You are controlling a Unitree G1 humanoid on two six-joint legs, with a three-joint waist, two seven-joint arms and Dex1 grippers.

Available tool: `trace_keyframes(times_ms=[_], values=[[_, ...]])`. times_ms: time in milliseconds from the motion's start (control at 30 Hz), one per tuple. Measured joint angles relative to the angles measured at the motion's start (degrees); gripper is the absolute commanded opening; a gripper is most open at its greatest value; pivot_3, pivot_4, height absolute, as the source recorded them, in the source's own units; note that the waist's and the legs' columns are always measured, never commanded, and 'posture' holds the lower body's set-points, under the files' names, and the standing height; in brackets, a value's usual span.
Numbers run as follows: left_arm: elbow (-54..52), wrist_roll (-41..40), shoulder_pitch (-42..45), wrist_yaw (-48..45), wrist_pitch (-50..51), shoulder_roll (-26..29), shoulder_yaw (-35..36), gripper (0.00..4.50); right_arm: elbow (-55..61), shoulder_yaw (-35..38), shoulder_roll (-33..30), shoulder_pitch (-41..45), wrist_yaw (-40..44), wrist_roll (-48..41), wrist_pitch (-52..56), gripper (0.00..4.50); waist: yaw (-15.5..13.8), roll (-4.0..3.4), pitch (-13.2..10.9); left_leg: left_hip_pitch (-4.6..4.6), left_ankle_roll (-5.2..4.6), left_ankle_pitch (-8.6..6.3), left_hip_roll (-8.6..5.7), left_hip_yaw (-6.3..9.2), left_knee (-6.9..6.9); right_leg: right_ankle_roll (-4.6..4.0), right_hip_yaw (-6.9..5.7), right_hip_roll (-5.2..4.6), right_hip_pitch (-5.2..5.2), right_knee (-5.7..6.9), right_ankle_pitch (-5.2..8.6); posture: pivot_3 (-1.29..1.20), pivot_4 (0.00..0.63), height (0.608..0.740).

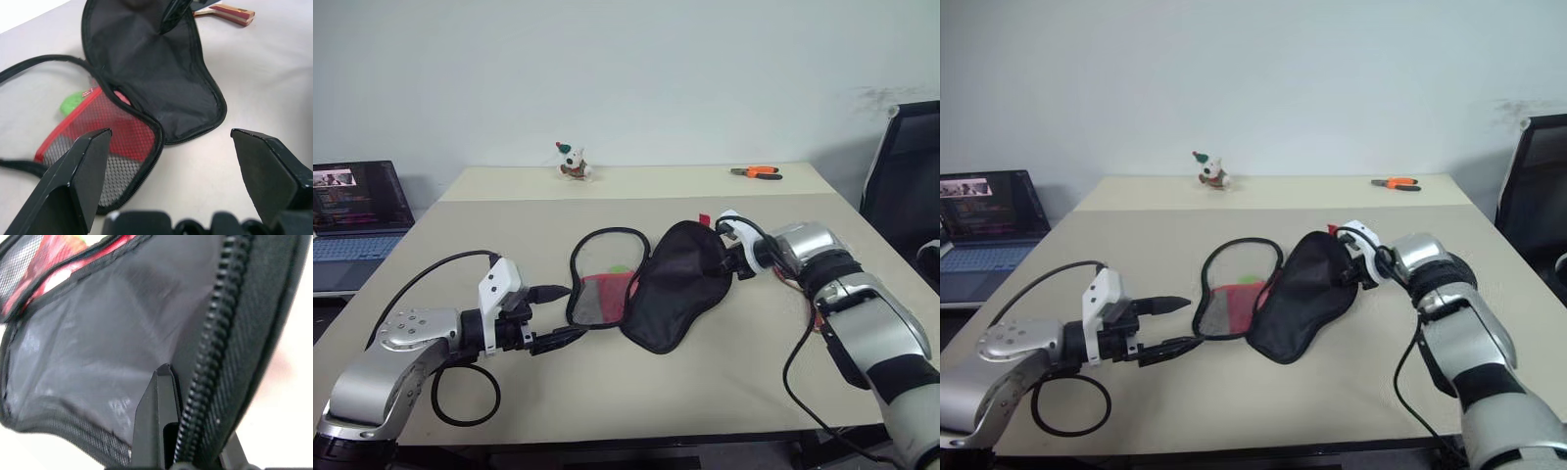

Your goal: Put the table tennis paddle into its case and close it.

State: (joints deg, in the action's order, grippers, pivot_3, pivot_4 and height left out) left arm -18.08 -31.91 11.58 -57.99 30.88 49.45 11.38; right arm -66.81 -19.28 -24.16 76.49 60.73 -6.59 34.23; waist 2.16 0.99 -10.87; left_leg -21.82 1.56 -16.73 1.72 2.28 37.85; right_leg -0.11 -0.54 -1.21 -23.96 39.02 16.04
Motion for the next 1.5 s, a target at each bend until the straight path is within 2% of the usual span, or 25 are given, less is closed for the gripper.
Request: trace_keyframes(times_ms=[200,367,467,567,700,800,900,1067,1200,1333,1500], values=[[-0.1,0.0,0.1,0.0,0.0,-0.1,0.0,4.29,-4.7,5.9,2.1,1.1,-7.9,1.5,-3.6,2.73,-0.3,0.0,0.0,-0.2,0.07,0.04,-0.01,-0.03,0.0,0.01,0.02,-0.07,-0.17,0.0,-0.01,0.0,0.15,0.74],[-0.1,0.0,1.1,-0.1,0.0,-0.3,-0.9,4.29,-6.0,8.7,0.2,2.2,-18.4,5.1,-12.4,4.48,-0.3,0.0,0.0,-0.2,0.07,0.04,-0.06,-0.05,0.01,0.01,0.01,-0.06,-0.17,0.01,-0.01,0.0,0.15,0.74],[0.4,0.0,2.4,-0.1,0.0,-1.0,-1.2,4.29,-6.5,9.4,-2.1,3.4,-21.0,7.0,-15.2,4.48,-0.3,0.0,0.0,-0.2,0.07,0.04,-0.06,-0.07,0.01,0.01,0.03,-0.04,-0.16,0.01,-0.01,0.0,0.15,0.74],[0.9,0.0,3.4,-0.2,0.0,-1.2,-1.8,4.29,-6.7,11.0,-3.8,3.4,-19.4,7.5,-14.7,4.48,-0.3,0.0,0.0,-0.19,0.05,0.03,-0.06,-0.09,0.0,0.01,0.04,-0.04,-0.16,0.01,-0.01,0.0,0.15,0.74],[1.1,-0.5,4.1,-0.5,0.0,-1.5,-2.3,4.29,-2.0,12.5,-5.4,0.8,-5.9,5.2,-6.2,4.48,-0.2,0.0,0.0,-0.16,0.01,0.01,-0.03,-0.13,0.0,0.01,0.08,-0.01,-0.16,0.04,-0.01,0.0,0.15,0.74],[1.6,-1.8,4.7,-0.9,0.3,-1.6,-2.0,4.29,13.4,12.5,-7.0,-7.1,2.4,1.7,4.6,4.48,-0.4,0.0,0.0,-0.21,0.0,0.0,0.0,-0.03,0.04,0.01,0.01,-0.02,-0.16,0.05,-0.01,0.0,0.15,0.74],[2.8,-4.0,5.1,-1.3,1.6,-1.7,-1.0,4.29,37.5,14.0,-9.2,-18.8,3.8,-4.5,19.5,4.48,-0.7,0.0,0.0,-0.31,0.0,0.0,0.02,0.1,0.07,0.01,-0.07,-0.04,-0.16,0.02,-0.01,0.0,0.15,0.74],[4.7,-4.9,5.4,-1.6,2.4,-1.5,0.3,4.29,64.9,19.6,-9.4,-33.7,-2.6,-12.6,39.6,4.48,-0.7,0.0,0.0,-0.27,0.0,0.0,-0.07,0.16,0.11,0.04,-0.09,-0.03,-0.12,0.06,-0.02,0.0,0.15,0.74],[5.7,-4.9,5.7,-2.5,2.5,-0.4,0.3,4.29,75.3,24.9,-7.1,-40.8,-8.9,-15.2,47.4,4.48,-0.6,0.03,0.0,-0.12,0.0,0.01,-0.17,0.12,0.14,0.06,-0.04,0.05,-0.05,0.12,-0.03,0.0,0.15,0.74],[6.7,-4.7,6.9,-2.8,2.4,-0.3,0.3,4.29,78.6,27.2,0.3,-44.6,-17.9,-14.8,49.0,4.48,-0.2,0.04,0.0,-0.05,0.02,0.02,-0.12,0.06,0.12,0.01,0.03,0.16,-0.08,0.23,-0.06,0.0,0.15,0.74],[7.1,-4.3,7.8,-2.9,2.4,-0.3,0.0,4.29,77.8,27.3,8.0,-44.9,-27.2,-13.6,45.5,4.48,-0.4,0.04,0.0,-0.06,0.06,0.05,-0.15,0.05,0.14,0.01,0.02,0.16,-0.1,0.28,-0.06,0.0,0.15,0.74]])
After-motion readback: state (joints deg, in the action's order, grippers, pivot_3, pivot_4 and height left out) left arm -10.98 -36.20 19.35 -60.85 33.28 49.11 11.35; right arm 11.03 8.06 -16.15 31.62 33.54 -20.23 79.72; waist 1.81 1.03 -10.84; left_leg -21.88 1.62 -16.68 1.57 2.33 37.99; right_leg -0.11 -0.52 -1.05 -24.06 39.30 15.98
